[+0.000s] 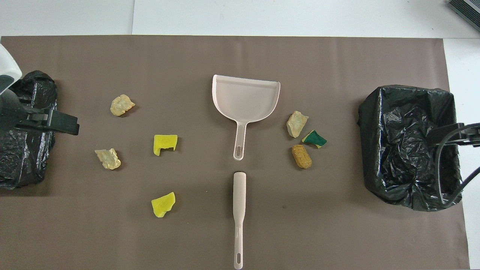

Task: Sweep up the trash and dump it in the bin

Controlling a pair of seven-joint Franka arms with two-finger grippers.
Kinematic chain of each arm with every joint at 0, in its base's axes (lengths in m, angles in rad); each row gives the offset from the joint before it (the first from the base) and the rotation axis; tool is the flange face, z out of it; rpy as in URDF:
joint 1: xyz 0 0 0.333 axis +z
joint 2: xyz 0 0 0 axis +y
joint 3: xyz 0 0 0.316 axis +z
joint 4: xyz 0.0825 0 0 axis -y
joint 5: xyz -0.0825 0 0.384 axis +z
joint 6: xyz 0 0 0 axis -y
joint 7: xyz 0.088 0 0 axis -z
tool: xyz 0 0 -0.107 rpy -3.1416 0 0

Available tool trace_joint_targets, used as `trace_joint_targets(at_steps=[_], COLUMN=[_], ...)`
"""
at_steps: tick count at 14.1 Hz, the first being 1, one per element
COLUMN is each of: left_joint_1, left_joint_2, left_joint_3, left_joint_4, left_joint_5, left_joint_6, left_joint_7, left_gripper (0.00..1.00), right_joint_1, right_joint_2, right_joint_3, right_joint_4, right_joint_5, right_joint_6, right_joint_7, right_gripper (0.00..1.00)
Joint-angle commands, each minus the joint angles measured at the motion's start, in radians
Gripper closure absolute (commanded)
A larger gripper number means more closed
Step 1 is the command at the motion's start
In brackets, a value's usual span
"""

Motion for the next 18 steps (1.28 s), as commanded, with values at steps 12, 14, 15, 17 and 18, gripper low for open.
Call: trace_joint_targets(at_steps=[12,14,15,17,18], left_joint_1=[0.012,0.010,0.010,0.010,0.010], left_joint_2=[-0.008,-0.011,-0.011,-0.011,-0.011], left_joint_3=[-0.008,-0.008,-0.008,-0.008,-0.008], left_joint_4=[0.006,0.003,0.002,0.002,0.000], left_joint_5=[-0.007,-0.007,-0.007,-0.007,-0.007], left_joint_6=[-0.011,-0.005,-0.005,-0.005,-0.007], left_joint_7=[0.048,0.049,0.049,0.048,0.048], left_gripper=[0.00,0.00,0.00,0.00,0.00], right_joint_1=[-0.003,0.000,0.003,0.005,0.005], right_joint_2=[-0.020,-0.041,-0.043,-0.049,-0.066], right_joint_3=[0.013,0.018,0.018,0.020,0.020], right_joint_4=[-0.027,-0.075,-0.089,-0.115,-0.141], right_joint_5=[0.004,0.008,0.008,0.008,0.010], right_joint_6=[0.016,0.021,0.034,0.034,0.039], right_joint_7=[-0.032,-0.021,-0.016,-0.016,-0.022], right_gripper=[0.00,0.00,0.00,0.00,0.00])
